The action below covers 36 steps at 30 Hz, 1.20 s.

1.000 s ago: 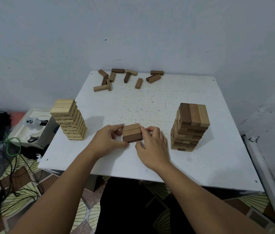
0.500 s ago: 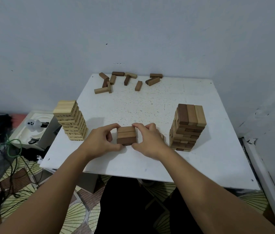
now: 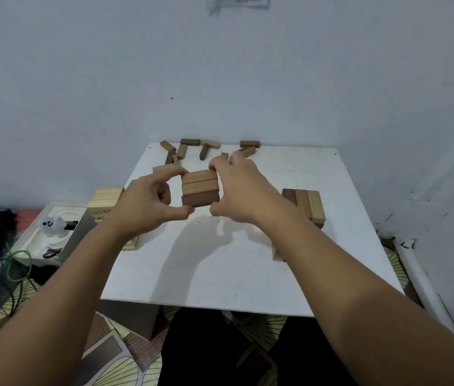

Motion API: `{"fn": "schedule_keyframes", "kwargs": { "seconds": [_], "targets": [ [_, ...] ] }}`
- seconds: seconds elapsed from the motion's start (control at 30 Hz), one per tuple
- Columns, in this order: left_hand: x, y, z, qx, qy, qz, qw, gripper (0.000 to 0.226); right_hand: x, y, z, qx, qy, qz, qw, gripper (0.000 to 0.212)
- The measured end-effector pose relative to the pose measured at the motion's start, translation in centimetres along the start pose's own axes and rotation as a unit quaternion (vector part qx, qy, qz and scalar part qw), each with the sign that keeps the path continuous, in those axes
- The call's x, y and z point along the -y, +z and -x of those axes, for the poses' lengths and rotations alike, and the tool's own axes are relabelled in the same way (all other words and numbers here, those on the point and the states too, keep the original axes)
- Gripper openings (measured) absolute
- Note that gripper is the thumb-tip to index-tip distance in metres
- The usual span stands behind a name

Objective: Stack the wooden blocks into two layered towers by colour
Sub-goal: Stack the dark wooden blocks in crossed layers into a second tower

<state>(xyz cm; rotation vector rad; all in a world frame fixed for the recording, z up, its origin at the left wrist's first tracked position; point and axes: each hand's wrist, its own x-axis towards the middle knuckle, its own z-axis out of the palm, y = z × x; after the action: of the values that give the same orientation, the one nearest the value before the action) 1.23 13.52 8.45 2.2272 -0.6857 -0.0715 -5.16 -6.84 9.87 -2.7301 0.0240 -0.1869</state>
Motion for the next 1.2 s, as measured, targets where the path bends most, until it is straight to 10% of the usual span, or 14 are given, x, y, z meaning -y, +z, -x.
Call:
{"fn": "schedule_keyframes", "kwargs": {
  "seconds": [0.4,1.2],
  "targets": [
    [-8.6,4.2,-4.5,0.096,0.082,0.041,0.991,0.057,-7.9,-10.2,4.3,0.041,0.071,0.018,0.996,0.066],
    [-10.4,10.4,-5.2,0.243,0.016,0.113,0.963,0.053,-15.9,-7.2,10.0,0.052,0.147,-0.233,0.960,0.060]
  ]
}}
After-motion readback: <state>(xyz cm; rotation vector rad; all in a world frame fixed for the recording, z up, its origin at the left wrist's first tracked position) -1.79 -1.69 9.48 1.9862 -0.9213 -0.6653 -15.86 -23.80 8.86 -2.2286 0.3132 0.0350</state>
